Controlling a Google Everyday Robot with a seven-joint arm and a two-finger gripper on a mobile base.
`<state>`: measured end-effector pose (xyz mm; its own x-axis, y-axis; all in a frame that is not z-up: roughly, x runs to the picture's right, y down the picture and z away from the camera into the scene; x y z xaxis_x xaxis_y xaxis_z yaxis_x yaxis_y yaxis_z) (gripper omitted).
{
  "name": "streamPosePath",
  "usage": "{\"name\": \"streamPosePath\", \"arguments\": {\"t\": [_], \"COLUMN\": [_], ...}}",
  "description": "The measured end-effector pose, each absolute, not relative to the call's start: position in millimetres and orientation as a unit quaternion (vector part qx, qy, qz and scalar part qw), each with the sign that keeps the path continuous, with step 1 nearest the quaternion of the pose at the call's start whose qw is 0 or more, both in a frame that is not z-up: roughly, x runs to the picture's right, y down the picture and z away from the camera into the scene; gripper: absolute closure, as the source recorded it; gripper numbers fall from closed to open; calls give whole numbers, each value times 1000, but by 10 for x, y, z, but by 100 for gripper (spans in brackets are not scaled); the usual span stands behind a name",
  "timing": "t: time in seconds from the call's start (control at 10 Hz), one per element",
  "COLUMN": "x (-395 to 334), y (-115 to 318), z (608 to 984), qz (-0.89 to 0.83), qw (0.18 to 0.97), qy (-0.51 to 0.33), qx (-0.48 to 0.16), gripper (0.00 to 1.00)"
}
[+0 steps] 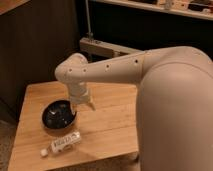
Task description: Place the bottle in the ceramic bowl
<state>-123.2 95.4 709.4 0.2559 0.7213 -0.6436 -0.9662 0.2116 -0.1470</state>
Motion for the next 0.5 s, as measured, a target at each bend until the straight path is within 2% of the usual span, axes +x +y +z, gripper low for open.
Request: {"name": "streamPosePath", "arguments": {"t": [0.5], "x": [-1580], "y": [1019], "z": [7047], "qz": [322], "qw": [874], "qy": [110], "qx": [-346], "gripper": [35]}}
